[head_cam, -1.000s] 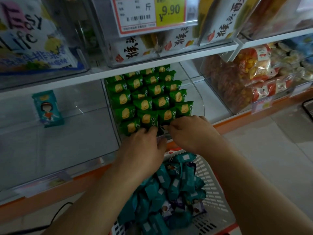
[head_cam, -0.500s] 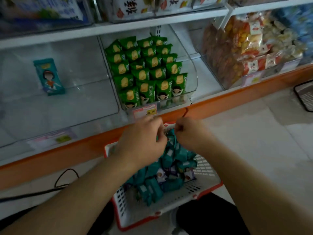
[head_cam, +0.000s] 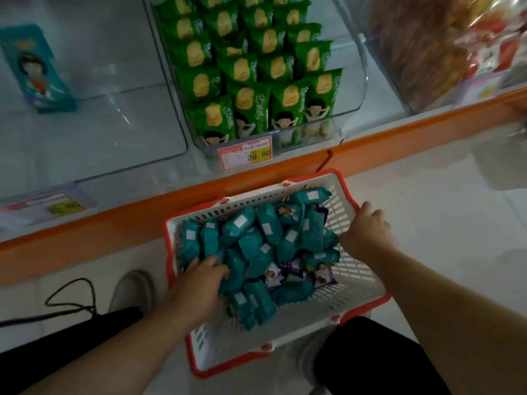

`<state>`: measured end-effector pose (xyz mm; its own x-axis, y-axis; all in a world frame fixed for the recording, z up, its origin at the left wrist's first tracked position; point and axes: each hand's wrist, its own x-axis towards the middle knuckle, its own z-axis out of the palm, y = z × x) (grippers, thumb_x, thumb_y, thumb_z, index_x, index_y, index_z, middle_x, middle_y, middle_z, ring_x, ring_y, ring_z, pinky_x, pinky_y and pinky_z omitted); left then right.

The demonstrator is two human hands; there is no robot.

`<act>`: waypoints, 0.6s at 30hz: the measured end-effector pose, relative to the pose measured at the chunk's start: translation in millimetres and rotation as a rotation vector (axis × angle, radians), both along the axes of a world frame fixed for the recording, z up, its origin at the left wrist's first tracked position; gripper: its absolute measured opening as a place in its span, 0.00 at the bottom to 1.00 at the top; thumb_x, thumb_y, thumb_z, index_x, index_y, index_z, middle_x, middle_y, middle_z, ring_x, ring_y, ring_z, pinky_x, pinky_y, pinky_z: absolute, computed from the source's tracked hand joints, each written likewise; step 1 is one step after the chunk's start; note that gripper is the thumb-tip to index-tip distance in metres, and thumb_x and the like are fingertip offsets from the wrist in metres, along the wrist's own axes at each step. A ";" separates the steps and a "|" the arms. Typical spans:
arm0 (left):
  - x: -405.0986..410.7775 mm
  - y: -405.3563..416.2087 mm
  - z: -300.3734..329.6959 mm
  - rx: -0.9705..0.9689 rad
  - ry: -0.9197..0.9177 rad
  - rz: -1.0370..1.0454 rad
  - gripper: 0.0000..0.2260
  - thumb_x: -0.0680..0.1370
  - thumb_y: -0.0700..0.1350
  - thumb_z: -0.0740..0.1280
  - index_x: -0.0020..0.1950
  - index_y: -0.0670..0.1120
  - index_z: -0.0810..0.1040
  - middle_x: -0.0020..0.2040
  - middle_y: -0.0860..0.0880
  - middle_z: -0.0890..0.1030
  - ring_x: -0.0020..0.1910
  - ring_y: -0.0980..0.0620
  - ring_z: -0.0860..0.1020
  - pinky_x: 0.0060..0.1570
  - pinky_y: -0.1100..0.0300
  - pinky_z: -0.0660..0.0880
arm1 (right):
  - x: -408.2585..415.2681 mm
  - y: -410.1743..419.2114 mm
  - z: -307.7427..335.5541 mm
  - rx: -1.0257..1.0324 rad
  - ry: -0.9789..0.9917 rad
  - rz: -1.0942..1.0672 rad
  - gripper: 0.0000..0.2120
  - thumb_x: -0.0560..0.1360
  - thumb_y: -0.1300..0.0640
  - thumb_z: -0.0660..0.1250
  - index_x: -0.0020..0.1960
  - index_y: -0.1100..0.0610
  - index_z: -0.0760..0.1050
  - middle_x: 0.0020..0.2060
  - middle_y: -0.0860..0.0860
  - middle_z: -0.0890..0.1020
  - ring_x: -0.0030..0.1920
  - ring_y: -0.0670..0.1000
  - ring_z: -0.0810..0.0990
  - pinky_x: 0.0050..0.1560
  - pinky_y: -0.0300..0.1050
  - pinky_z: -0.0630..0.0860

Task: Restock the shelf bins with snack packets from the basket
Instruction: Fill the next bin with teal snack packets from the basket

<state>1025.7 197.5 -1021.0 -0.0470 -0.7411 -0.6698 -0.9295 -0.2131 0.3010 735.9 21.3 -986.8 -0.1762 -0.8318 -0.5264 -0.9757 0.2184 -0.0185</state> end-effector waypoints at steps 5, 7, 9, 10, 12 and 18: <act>8.0 11.8 -1.7 -0.029 -0.032 -0.106 0.22 0.83 0.38 0.60 0.77 0.52 0.69 0.71 0.49 0.66 0.66 0.43 0.67 0.66 0.51 0.68 | -0.5 7.1 -12.3 0.050 -0.068 -0.063 0.21 0.73 0.62 0.66 0.62 0.55 0.62 0.52 0.62 0.78 0.52 0.67 0.81 0.53 0.64 0.82; 22.6 20.2 -1.4 -0.025 -0.036 -0.085 0.21 0.84 0.40 0.60 0.77 0.52 0.69 0.70 0.49 0.67 0.66 0.43 0.68 0.65 0.51 0.69 | 6.9 15.7 -12.8 0.047 -0.085 -0.039 0.19 0.73 0.65 0.65 0.60 0.54 0.63 0.48 0.59 0.79 0.48 0.64 0.81 0.50 0.62 0.82; 40.9 31.7 0.3 -0.002 -0.034 -0.061 0.22 0.83 0.41 0.61 0.76 0.53 0.70 0.67 0.51 0.69 0.63 0.44 0.69 0.62 0.52 0.71 | 18.1 30.0 -12.0 0.061 -0.102 -0.028 0.18 0.74 0.66 0.64 0.60 0.54 0.63 0.47 0.58 0.79 0.47 0.63 0.81 0.48 0.59 0.82; 50.7 38.7 -0.4 0.001 -0.037 -0.054 0.22 0.82 0.42 0.61 0.76 0.54 0.71 0.65 0.53 0.69 0.61 0.46 0.69 0.60 0.53 0.72 | 24.3 38.1 -12.0 0.065 -0.117 -0.023 0.18 0.74 0.66 0.63 0.60 0.54 0.63 0.48 0.58 0.79 0.48 0.63 0.81 0.47 0.59 0.81; 68.7 53.7 3.0 0.023 -0.049 -0.037 0.22 0.80 0.43 0.62 0.74 0.56 0.72 0.63 0.55 0.69 0.60 0.48 0.69 0.59 0.54 0.73 | 40.3 53.0 -10.9 0.080 -0.138 -0.006 0.18 0.74 0.66 0.62 0.60 0.53 0.63 0.48 0.57 0.79 0.49 0.63 0.81 0.47 0.58 0.81; 123.2 109.3 9.7 0.041 -0.069 0.040 0.21 0.74 0.54 0.64 0.68 0.57 0.76 0.63 0.53 0.71 0.64 0.46 0.71 0.61 0.51 0.74 | 95.8 98.7 -1.0 0.187 -0.288 0.059 0.18 0.76 0.65 0.63 0.63 0.56 0.62 0.48 0.55 0.76 0.47 0.58 0.77 0.43 0.49 0.74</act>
